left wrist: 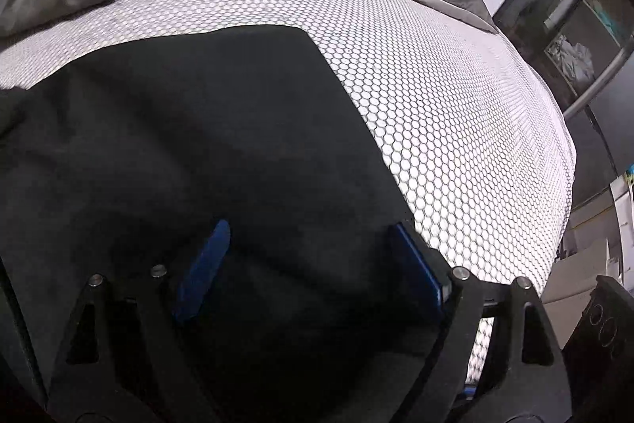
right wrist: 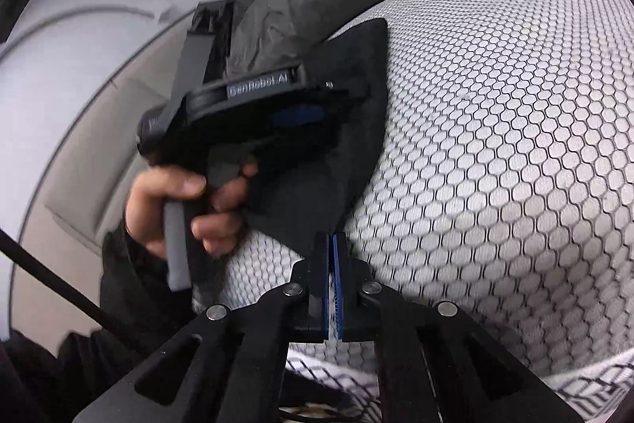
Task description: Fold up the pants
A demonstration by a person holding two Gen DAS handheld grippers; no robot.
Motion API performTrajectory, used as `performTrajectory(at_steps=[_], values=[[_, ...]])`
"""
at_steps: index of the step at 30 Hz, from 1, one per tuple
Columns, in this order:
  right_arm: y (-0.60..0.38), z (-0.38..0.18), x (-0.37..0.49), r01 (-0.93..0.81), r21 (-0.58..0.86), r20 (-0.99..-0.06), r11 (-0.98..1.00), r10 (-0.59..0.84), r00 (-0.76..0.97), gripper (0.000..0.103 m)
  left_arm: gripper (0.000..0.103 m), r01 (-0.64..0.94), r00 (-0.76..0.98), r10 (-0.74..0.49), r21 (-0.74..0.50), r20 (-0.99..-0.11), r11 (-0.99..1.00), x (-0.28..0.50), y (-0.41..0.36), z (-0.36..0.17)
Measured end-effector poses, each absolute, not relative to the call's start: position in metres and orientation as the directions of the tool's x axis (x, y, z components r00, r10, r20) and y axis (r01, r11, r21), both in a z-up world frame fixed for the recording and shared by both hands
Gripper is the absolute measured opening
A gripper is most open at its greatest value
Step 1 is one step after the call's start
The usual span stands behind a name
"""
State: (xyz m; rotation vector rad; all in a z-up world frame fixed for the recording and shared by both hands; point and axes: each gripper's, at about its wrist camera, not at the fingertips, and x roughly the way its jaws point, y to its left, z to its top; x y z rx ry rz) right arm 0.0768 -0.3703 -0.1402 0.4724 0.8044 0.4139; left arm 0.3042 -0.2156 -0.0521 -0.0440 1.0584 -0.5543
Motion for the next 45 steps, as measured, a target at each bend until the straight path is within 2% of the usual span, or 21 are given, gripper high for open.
performTrajectory(at_steps=[4,5,6,9,10,11,17,20,21,22,23,25,27,29,32,33,35,36,39,42,45], values=[[-0.373,-0.135,0.063,-0.152,0.563,-0.561,0.813,0.510,0.651,0.035,0.082,0.439,0.343,-0.528,-0.365,-0.777,0.821,0.286,-0.205,-0.042],[-0.375,-0.133,0.061,-0.147,0.574,-0.547,0.806,0.510,0.664,0.039,0.082,0.456,0.341,-0.528,-0.355,-0.778,0.816,0.283,-0.208,-0.042],[-0.376,-0.132,0.062,-0.144,0.575,-0.544,0.806,0.508,0.668,0.039,0.082,0.473,0.344,-0.520,-0.334,-0.782,0.815,0.281,-0.213,-0.042],[-0.373,-0.135,0.070,-0.122,0.575,-0.554,0.809,0.495,0.670,0.037,0.082,0.490,0.355,-0.464,-0.262,-0.812,0.832,0.283,-0.229,-0.053],[-0.371,-0.137,0.075,-0.115,0.590,-0.551,0.799,0.503,0.666,0.018,0.082,0.494,0.359,-0.455,-0.248,-0.815,0.834,0.283,-0.232,-0.054],[-0.366,-0.138,0.083,-0.115,0.594,-0.552,0.796,0.507,0.662,0.003,0.083,0.494,0.367,-0.446,-0.235,-0.816,0.837,0.284,-0.234,-0.054],[-0.355,-0.135,0.069,-0.153,0.506,-0.608,0.849,0.477,0.635,0.001,0.083,0.468,0.368,-0.471,-0.277,-0.802,0.839,0.287,-0.232,-0.054],[-0.348,-0.132,0.057,-0.150,0.377,-0.683,0.914,0.384,0.621,0.004,0.083,0.428,0.376,-0.495,-0.326,-0.784,0.843,0.285,-0.219,-0.048],[-0.345,-0.131,0.056,-0.152,0.365,-0.690,0.919,0.376,0.618,0.007,0.083,0.418,0.374,-0.508,-0.348,-0.776,0.839,0.283,-0.214,-0.044],[-0.344,-0.128,0.055,-0.155,0.356,-0.688,0.921,0.371,0.624,0.020,0.083,0.418,0.376,-0.538,-0.380,-0.754,0.825,0.282,-0.204,-0.037],[-0.345,-0.122,0.053,-0.158,0.349,-0.674,0.924,0.365,0.642,0.043,0.083,0.427,0.388,-0.563,-0.399,-0.730,0.812,0.277,-0.194,-0.028],[-0.349,-0.105,0.048,-0.153,0.309,-0.631,0.939,0.323,0.706,0.067,0.085,0.442,0.445,-0.569,-0.383,-0.692,0.811,0.268,-0.167,-0.012],[-0.350,-0.086,0.048,-0.171,0.261,-0.585,0.950,0.297,0.755,0.067,0.087,0.442,0.516,-0.538,-0.331,-0.666,0.834,0.259,-0.145,-0.001],[-0.345,-0.074,0.063,-0.185,0.233,-0.577,0.955,0.288,0.764,0.072,0.087,0.419,0.576,-0.483,-0.269,-0.660,0.867,0.259,-0.122,0.002],[-0.330,-0.058,0.095,-0.224,0.164,-0.562,0.961,0.278,0.779,0.070,0.087,0.387,0.606,-0.407,-0.194,-0.683,0.902,0.260,-0.102,-0.011],[-0.323,-0.057,0.108,-0.241,0.137,-0.566,0.961,0.276,0.777,0.066,0.087,0.387,0.611,-0.388,-0.167,-0.690,0.907,0.260,-0.100,-0.016],[-0.300,-0.057,0.144,-0.282,0.075,-0.602,0.956,0.269,0.751,0.035,0.079,0.408,0.614,-0.332,-0.072,-0.716,0.910,0.269,-0.098,-0.027],[-0.293,-0.062,0.159,-0.294,0.064,-0.626,0.954,0.268,0.732,0.032,0.070,0.417,0.615,-0.303,-0.026,-0.728,0.908,0.272,-0.099,-0.032],[-0.266,-0.080,0.209,-0.347,0.056,-0.684,0.936,0.289,0.670,0.029,0.051,0.417,0.593,-0.264,0.010,-0.760,0.909,0.284,-0.092,-0.050],[-0.243,-0.112,0.244,-0.383,0.024,-0.758,0.923,0.267,0.595,0.028,0.045,0.432,0.578,-0.285,-0.009,-0.765,0.902,0.292,-0.081,-0.062],[-0.251,-0.132,0.251,-0.381,-0.078,-0.787,0.921,0.178,0.591,0.024,0.032,0.432,0.557,-0.338,-0.082,-0.759,0.898,0.299,-0.062,-0.061]])
